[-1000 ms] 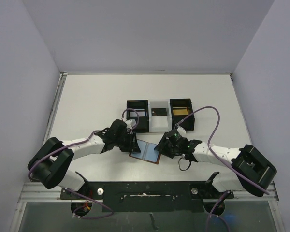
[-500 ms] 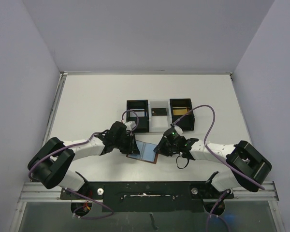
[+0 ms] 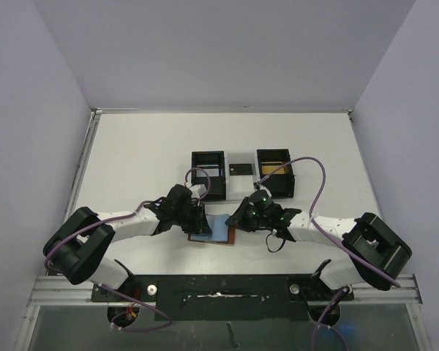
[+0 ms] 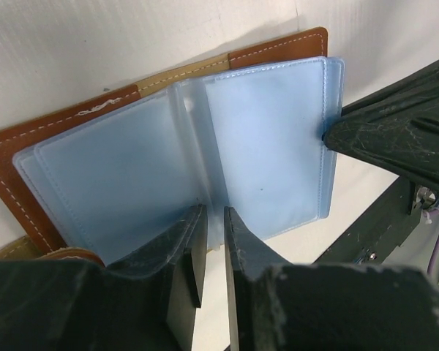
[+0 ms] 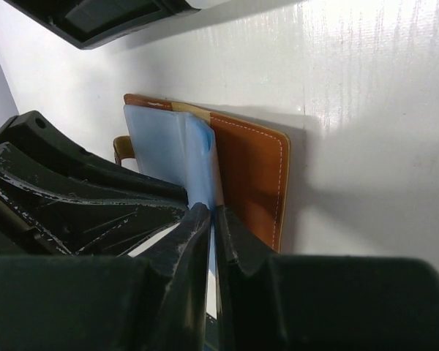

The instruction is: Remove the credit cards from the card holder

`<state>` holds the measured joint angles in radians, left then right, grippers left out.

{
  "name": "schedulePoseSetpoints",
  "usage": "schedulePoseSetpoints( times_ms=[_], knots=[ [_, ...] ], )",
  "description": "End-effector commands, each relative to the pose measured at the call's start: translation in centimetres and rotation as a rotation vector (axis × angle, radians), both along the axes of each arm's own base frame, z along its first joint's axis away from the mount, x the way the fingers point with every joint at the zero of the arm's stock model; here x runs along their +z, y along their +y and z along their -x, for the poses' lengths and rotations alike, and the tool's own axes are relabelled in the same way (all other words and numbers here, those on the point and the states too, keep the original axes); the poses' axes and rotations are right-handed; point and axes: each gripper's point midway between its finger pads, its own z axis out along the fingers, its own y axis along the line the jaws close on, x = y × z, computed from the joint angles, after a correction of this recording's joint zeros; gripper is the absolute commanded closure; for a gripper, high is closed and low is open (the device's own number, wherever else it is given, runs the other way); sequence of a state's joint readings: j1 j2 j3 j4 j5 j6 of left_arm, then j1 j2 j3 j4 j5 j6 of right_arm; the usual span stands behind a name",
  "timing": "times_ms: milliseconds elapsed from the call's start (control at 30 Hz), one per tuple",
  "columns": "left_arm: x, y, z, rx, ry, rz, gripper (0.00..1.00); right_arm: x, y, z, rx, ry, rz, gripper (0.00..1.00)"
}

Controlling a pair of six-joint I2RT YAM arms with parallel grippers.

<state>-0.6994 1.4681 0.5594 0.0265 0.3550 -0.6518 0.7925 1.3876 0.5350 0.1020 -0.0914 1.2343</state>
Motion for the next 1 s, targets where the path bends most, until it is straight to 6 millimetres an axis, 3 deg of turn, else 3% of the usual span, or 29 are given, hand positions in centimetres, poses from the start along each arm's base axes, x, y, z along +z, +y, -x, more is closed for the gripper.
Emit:
schedulePoseSetpoints(
  times_ms=[0,167,333,567,667,800,967],
  knots=[
    [1.0,-0.9,-0.3,-0.017,-0.034,0.048,0.85,2.9,1.8,-0.9,0.048,-0.075,-0.081,0.93],
    [1.0,-1.2,-0.3,-0.021,-0.033,0.059,0.85,4.8,4.3,-0.3,0.142,-0.088,-0.249,0.87],
    [0.9,-1.3,-0.2,-0.026,-0.03,0.057,0.86,2.5,4.3,-0.3,0.146,-0.019,-0.162,0.84],
    [1.2,-1.2,-0.2,-0.016,-0.038,0.062,0.87,1.4,4.0,-0.4,0.143,0.006,-0.118,0.86],
    [1.4,-1.0,-0.2,-0.013,-0.042,0.057,0.87,0.3,3.3,-0.7,0.113,0.029,-0.032,0.83],
    [2.5,-0.6,-0.7,0.008,-0.078,0.039,0.84,-0.3,0.7,-0.9,0.065,0.022,0.15,0.74],
    [4.0,-0.1,-1.2,0.032,-0.125,0.029,0.8,-0.3,-0.8,-0.7,0.042,0.015,0.208,0.63]
  ],
)
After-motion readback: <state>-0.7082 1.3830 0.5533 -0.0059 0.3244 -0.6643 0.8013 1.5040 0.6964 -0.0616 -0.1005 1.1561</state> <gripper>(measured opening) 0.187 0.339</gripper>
